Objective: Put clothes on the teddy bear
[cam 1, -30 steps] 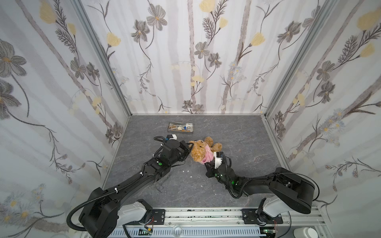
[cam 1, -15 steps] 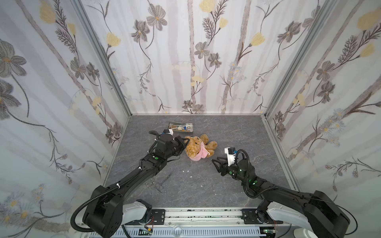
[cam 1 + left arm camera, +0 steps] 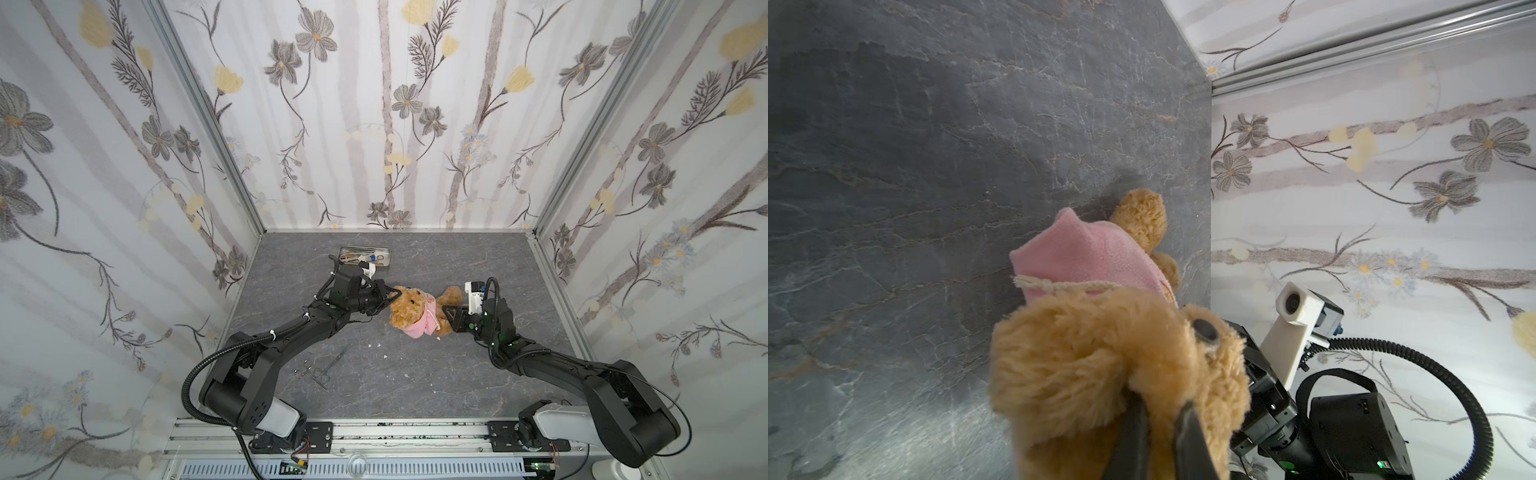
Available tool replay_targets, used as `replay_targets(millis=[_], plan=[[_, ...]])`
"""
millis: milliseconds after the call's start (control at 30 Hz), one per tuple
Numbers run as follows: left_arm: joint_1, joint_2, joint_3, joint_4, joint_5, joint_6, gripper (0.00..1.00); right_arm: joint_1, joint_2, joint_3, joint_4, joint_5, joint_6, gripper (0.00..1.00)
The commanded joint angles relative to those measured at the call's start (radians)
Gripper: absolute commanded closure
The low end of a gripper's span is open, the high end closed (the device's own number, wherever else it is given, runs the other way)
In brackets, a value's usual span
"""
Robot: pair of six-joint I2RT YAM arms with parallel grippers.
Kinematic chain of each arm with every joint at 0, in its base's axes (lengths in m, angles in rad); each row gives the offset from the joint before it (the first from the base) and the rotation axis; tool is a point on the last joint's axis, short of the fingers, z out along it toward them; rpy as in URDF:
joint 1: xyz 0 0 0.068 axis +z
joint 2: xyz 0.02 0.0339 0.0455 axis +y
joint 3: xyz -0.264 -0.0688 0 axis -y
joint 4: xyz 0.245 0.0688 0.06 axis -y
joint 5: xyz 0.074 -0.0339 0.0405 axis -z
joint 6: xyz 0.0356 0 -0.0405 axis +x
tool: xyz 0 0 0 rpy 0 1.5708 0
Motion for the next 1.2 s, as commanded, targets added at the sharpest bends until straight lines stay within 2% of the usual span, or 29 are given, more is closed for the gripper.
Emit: replay_targets(millis=[0, 133, 400, 500, 600, 767, 967, 1167], plan=[[0.002, 0.026, -0.014, 0.065, -0.008, 0.085, 0.98, 0.031, 0.086, -0.004, 0.159, 0.005, 0.071, 0.76], [0.006, 0.051, -0.033, 0.083, -0.004, 0.105, 0.85, 0.068, 0.196, -0.013, 0.222, 0.028, 0.096, 0.79], [0.004, 0.055, -0.087, 0.14, 0.038, 0.097, 0.44, 0.092, 0.245, -0.032, 0.272, 0.05, 0.119, 0.82], [0.001, 0.053, -0.111, 0.157, 0.048, 0.097, 0.33, 0.094, 0.251, -0.028, 0.269, 0.05, 0.121, 0.82], [-0.011, 0.061, -0.123, 0.171, 0.04, 0.102, 0.27, 0.099, 0.255, -0.027, 0.273, 0.052, 0.123, 0.83], [-0.038, 0.115, -0.103, 0.174, 0.025, 0.108, 0.3, 0.109, 0.258, -0.026, 0.267, 0.057, 0.118, 0.83], [-0.042, 0.129, -0.1, 0.173, -0.021, 0.141, 0.58, 0.106, 0.209, -0.021, 0.214, 0.083, 0.069, 0.78], [-0.028, 0.121, -0.104, 0.173, -0.012, 0.206, 0.87, 0.097, 0.041, -0.02, 0.067, 0.112, -0.031, 0.67]])
